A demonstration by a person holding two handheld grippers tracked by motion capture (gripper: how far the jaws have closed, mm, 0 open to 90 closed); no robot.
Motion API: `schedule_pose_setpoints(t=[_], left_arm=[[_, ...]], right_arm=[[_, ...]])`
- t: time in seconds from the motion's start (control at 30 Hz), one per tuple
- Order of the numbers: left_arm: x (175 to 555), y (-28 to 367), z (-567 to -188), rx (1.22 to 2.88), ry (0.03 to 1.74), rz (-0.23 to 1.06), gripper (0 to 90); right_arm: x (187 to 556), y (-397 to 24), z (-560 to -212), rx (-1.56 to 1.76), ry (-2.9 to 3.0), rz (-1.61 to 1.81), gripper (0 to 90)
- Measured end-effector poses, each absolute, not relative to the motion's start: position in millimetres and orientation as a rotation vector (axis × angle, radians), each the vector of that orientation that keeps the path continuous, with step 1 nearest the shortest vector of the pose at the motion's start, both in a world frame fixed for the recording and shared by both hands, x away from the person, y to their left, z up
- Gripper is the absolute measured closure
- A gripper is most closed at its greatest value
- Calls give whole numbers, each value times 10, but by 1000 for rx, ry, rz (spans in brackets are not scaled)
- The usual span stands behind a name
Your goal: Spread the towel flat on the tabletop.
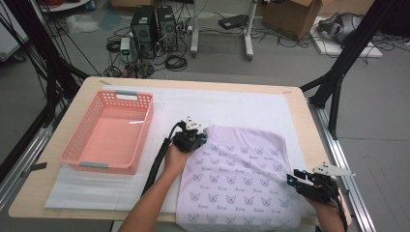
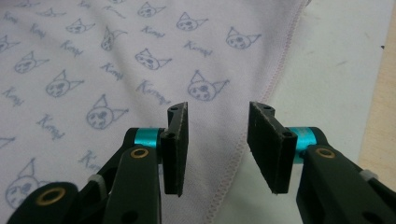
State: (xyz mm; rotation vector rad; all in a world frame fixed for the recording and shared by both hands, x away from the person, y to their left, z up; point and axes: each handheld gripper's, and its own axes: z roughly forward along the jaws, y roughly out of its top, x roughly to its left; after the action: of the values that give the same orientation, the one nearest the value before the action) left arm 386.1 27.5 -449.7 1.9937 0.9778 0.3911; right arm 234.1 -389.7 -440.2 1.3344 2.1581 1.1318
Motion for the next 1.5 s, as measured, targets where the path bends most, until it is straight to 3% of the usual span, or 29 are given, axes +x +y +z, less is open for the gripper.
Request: schedule_pose_setpoints(t=[0.1,0.37,0.47,0.7,0.77,0.8,0.87,0.9,1.1,1.17,1.3,1.5], left_arm=[[3894,377,-4472,1916,1065,361,858],[3896,729,-4422,1840,1247,511,858],[3878,813,-4467,1790,1287,468,724],[3846,760,-4523,1823,1222,340,537],[3835,704,-4524,1852,1211,366,550],[3825,680,-4523,1868,1211,398,598],[3811,657,-4518,1909,1195,453,826],[3813,656,-4516,1911,1195,452,877],[3790,776,-4476,1917,1244,444,883],[3773,813,-4478,1911,1247,454,883],[3765,847,-4484,1901,1251,443,876],[3750,883,-4517,1851,1199,389,710]], right_arm=[[2339,-3901,-4395,1335,2153,1138,577],[2388,-3885,-4389,1340,2146,1141,575],[2422,-3884,-4374,1352,2131,1133,575],[2757,-3983,-4310,1417,2047,1101,587],[2926,-3992,-4304,1438,2039,1092,582],[3009,-3983,-4298,1450,2040,1082,575],[3174,-3958,-4284,1470,2037,1076,544],[3242,-3932,-4266,1485,2030,1059,540],[3559,-3799,-4114,1428,2043,1011,558],[3637,-3758,-4070,1391,2024,1017,631],[3831,-3679,-4068,1390,2049,980,657],[4118,-3521,-4180,1341,2144,925,702]])
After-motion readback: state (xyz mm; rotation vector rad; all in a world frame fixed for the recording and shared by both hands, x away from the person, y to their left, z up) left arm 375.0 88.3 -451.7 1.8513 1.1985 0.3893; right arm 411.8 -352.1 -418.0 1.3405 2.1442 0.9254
